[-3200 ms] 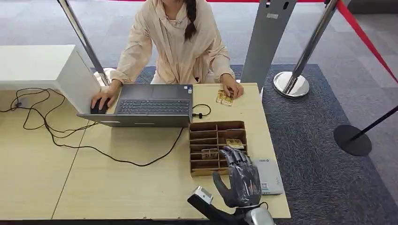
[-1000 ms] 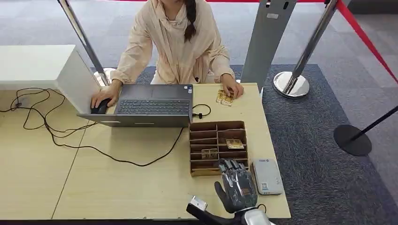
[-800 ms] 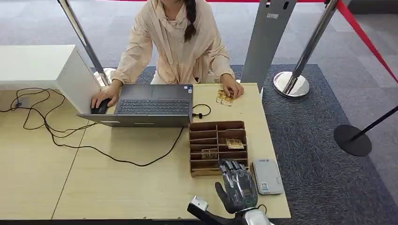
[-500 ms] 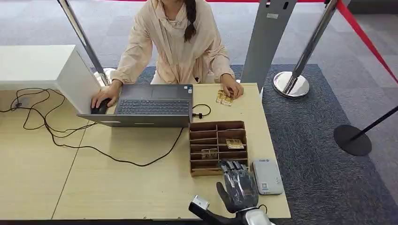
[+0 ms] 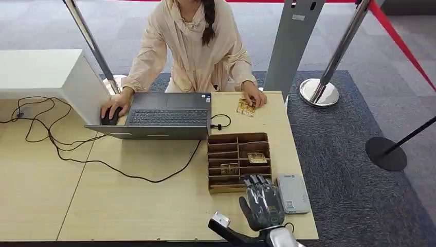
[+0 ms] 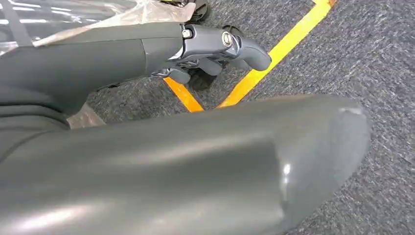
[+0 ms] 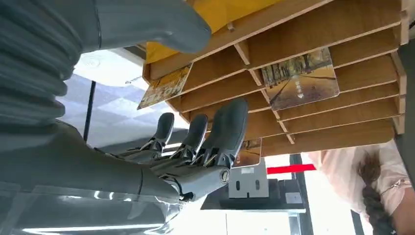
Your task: Pass the card to the sensor for recognition and then transmit it.
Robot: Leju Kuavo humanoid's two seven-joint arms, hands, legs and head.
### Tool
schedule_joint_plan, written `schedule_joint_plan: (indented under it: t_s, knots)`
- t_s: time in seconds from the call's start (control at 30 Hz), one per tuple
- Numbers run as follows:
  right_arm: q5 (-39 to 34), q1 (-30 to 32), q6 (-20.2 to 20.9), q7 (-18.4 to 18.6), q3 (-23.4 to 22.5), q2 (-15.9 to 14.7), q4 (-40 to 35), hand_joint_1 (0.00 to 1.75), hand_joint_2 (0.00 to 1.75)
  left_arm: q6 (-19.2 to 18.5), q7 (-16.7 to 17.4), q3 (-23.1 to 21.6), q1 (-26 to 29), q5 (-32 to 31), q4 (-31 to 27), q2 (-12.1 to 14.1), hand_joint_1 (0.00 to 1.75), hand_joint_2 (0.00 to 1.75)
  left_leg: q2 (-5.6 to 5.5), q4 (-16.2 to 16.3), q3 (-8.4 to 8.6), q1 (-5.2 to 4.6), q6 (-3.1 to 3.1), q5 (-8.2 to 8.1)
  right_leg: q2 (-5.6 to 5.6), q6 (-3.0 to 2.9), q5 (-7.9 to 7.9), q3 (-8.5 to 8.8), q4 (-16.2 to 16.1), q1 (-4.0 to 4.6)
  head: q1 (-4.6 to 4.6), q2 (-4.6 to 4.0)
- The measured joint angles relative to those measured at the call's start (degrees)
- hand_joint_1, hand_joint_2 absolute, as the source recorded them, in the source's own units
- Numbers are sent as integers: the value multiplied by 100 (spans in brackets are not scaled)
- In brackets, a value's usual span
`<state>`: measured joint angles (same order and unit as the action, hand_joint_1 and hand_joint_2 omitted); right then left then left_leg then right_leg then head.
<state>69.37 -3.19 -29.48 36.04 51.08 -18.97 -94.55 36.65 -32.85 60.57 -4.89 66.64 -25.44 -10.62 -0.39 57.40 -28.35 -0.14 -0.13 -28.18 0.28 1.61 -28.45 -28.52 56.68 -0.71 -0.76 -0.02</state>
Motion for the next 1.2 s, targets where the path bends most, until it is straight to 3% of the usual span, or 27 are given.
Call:
schedule_joint_plan:
  t_s: [1.2]
  knots:
    - [170,189,17,0,-404,61,112,80,175,0,-64,-107,-5,0,-2,2,0,0,0,0,0,0,0,0,0,0,0,0,0,0,0,0]
